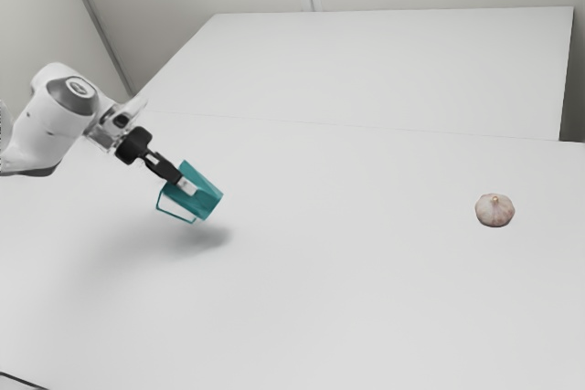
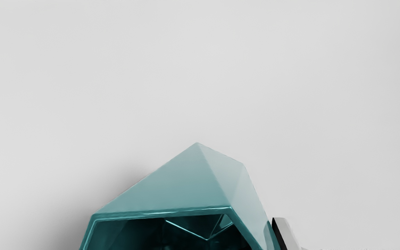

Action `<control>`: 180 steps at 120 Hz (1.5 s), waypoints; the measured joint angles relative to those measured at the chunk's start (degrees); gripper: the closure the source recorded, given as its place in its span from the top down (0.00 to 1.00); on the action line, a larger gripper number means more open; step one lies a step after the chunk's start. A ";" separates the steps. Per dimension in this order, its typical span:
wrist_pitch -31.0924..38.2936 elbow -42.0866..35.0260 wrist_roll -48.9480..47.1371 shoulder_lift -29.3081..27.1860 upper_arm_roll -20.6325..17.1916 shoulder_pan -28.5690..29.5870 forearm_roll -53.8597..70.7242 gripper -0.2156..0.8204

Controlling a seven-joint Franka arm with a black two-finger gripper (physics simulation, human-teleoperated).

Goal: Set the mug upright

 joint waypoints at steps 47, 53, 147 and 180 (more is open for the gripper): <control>16.07 0.15 -7.93 -1.62 -6.50 -8.76 24.84 0.04; 17.20 0.14 -9.97 -1.66 -7.25 -9.89 28.59 0.04; 29.93 -12.99 -36.63 -5.75 -9.28 -14.63 43.70 0.04; 32.01 -14.00 -41.17 -5.57 -9.27 -14.07 43.81 0.04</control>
